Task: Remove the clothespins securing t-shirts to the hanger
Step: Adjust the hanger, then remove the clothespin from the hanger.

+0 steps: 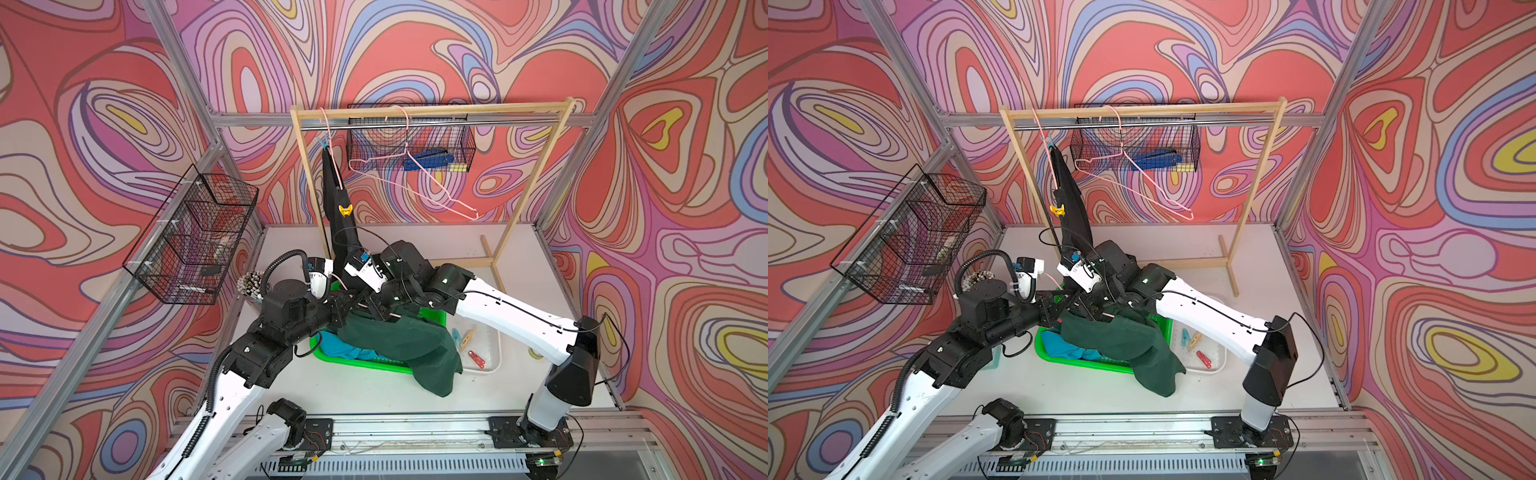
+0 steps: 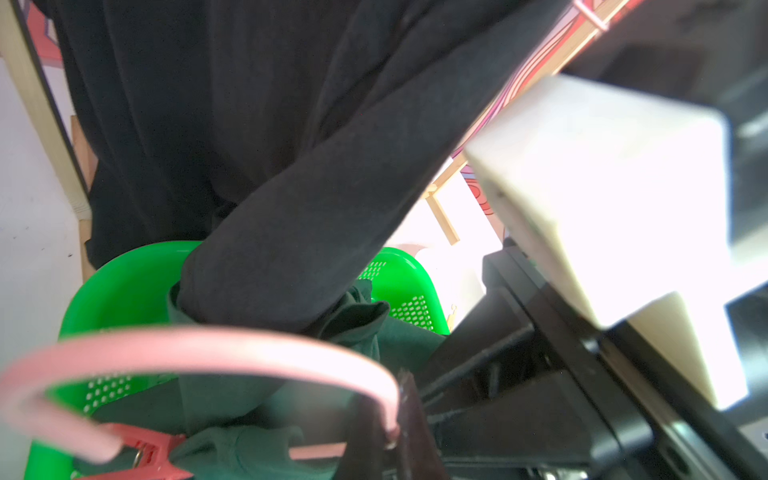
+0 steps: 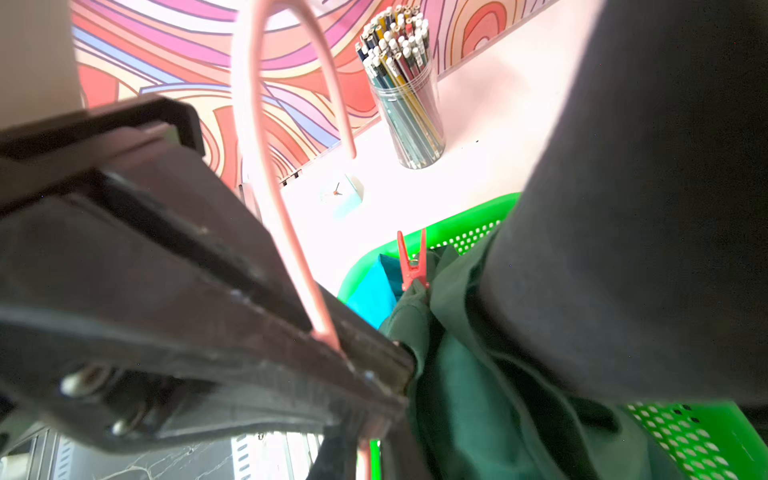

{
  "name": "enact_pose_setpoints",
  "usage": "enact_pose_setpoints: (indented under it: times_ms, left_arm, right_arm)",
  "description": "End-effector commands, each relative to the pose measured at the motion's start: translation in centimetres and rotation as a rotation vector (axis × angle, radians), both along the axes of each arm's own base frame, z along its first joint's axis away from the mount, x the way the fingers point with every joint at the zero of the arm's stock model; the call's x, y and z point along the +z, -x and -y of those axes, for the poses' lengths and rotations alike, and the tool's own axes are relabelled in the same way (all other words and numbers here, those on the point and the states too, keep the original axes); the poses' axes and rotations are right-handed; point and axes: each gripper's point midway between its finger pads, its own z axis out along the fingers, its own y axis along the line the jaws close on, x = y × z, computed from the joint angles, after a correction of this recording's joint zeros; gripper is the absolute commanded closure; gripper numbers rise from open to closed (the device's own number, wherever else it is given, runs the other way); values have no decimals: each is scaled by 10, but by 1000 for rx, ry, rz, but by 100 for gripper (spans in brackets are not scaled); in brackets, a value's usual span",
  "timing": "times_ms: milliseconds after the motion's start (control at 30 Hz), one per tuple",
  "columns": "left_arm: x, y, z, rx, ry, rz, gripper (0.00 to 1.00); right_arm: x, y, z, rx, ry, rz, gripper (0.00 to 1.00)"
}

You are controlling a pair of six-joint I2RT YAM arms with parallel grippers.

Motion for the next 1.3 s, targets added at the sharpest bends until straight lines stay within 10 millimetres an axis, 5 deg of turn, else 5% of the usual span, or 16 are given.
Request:
enact_pose_setpoints:
  times_ms: [0, 167, 467, 600, 1000, 1267]
  left_arm:
    - [29, 5, 8, -37, 88, 50, 100]
    - [24, 8, -4, 12, 49, 46, 89]
    - [14, 14, -32, 111, -91, 5, 16]
    - [11, 18, -45, 155, -157, -29, 0]
    - [1, 56, -96, 319, -264, -141, 0]
    - [-12, 78, -118, 458, -302, -399, 0]
  right_arm:
    - [-15, -4, -3, -2, 33, -5, 98]
    - [-23, -1, 1, 11, 45, 6, 100]
    - [-16, -4, 13, 5, 11, 80, 100]
    - [-7, -5, 16, -3, -32, 97, 100]
    - [27, 11, 38, -5, -199, 238, 100]
    - [35, 24, 41, 55, -222, 331, 100]
